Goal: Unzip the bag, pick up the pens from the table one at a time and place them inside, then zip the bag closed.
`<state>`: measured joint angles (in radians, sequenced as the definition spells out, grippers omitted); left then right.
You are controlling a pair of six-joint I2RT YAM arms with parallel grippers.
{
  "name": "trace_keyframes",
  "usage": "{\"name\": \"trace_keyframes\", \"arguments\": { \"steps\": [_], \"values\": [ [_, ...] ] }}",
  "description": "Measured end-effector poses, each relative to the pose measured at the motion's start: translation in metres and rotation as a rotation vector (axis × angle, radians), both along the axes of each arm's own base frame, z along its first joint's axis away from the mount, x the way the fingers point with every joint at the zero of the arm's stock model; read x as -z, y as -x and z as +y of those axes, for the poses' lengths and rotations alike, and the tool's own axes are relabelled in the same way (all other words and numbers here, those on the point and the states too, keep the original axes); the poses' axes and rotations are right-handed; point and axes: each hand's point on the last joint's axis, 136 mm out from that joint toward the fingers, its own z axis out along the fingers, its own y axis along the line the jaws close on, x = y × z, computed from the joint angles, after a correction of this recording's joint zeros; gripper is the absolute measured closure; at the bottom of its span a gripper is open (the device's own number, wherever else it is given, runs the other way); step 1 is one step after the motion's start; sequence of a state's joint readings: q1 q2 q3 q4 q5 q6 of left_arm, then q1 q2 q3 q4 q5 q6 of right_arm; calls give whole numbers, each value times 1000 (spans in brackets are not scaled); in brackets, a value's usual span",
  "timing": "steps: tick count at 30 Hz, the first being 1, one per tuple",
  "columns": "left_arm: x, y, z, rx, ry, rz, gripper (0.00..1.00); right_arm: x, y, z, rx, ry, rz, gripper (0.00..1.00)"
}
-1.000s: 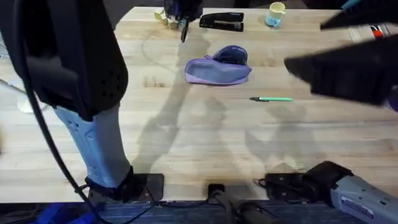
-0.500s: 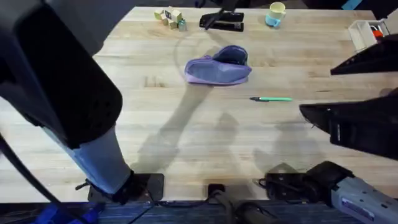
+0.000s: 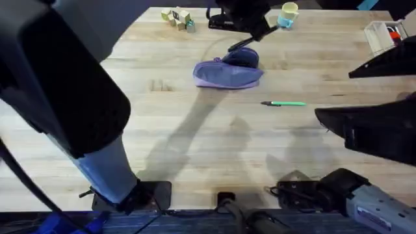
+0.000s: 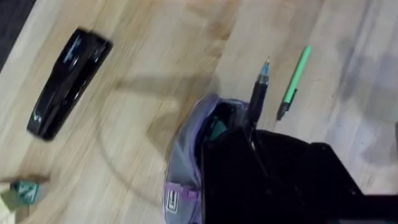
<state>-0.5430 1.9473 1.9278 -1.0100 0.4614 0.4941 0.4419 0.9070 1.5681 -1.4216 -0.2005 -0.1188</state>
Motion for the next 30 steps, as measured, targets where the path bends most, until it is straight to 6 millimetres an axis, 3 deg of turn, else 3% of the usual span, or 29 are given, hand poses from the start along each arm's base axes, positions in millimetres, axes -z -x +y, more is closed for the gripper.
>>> {"name": "trace_keyframes", "arguments": {
  "steps": [13, 22, 30],
  "values": [
    [39, 0, -12, 65, 12, -36, 957, 0, -1, -1, 5, 5, -2, 4],
    [46, -11, -23, 80, 70, -101, 957, 0, -1, -2, 9, 10, -5, 5],
    [71, -7, -16, 67, 12, -48, 957, 0, -1, -2, 10, 10, -5, 5]
  ]
}}
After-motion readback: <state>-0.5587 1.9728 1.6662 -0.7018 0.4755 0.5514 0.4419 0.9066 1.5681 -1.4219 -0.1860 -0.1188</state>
